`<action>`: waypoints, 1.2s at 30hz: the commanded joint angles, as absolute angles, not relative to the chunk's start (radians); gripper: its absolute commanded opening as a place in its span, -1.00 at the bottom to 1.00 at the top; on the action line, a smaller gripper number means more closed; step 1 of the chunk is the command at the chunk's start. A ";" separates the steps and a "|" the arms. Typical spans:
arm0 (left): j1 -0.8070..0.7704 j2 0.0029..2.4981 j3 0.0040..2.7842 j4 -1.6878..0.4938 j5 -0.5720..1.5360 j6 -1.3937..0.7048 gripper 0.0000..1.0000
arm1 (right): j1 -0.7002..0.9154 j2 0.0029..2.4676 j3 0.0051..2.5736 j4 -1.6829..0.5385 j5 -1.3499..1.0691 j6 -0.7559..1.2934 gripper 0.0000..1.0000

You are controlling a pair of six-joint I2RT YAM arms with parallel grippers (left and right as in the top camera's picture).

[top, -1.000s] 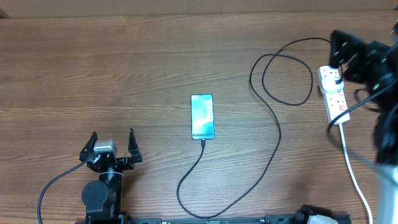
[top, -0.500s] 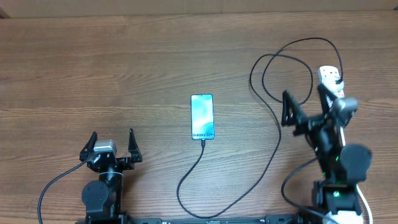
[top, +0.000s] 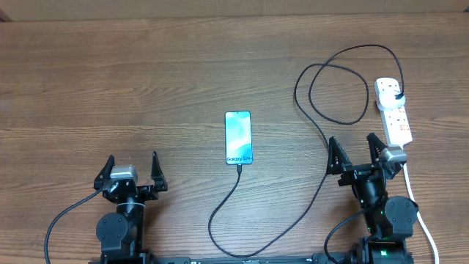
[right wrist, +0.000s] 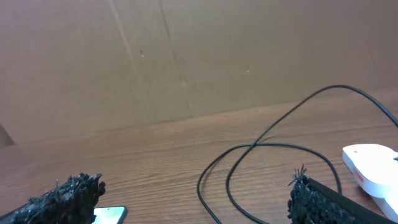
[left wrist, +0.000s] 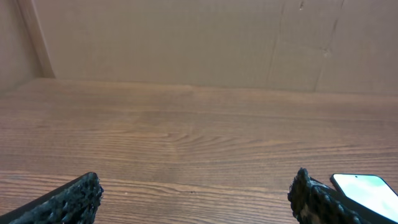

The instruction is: Plug charger to phone and switch on socket

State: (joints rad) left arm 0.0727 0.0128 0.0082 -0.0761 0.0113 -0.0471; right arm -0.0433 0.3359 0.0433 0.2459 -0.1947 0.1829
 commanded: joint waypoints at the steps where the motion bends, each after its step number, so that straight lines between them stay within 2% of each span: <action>1: 0.078 0.004 0.005 -0.078 0.012 -0.022 0.99 | -0.038 0.258 0.007 0.209 -0.148 0.182 1.00; 10: 0.078 0.004 0.005 -0.078 0.012 -0.022 0.99 | -0.025 0.088 0.008 -0.082 -0.075 0.175 1.00; 18: 0.078 0.004 0.005 -0.078 0.012 -0.022 0.99 | -0.025 0.005 0.008 -0.081 -0.072 0.125 1.00; 36: 0.078 0.004 0.005 -0.078 0.012 -0.022 0.99 | -0.025 0.002 0.008 -0.080 -0.072 0.126 1.00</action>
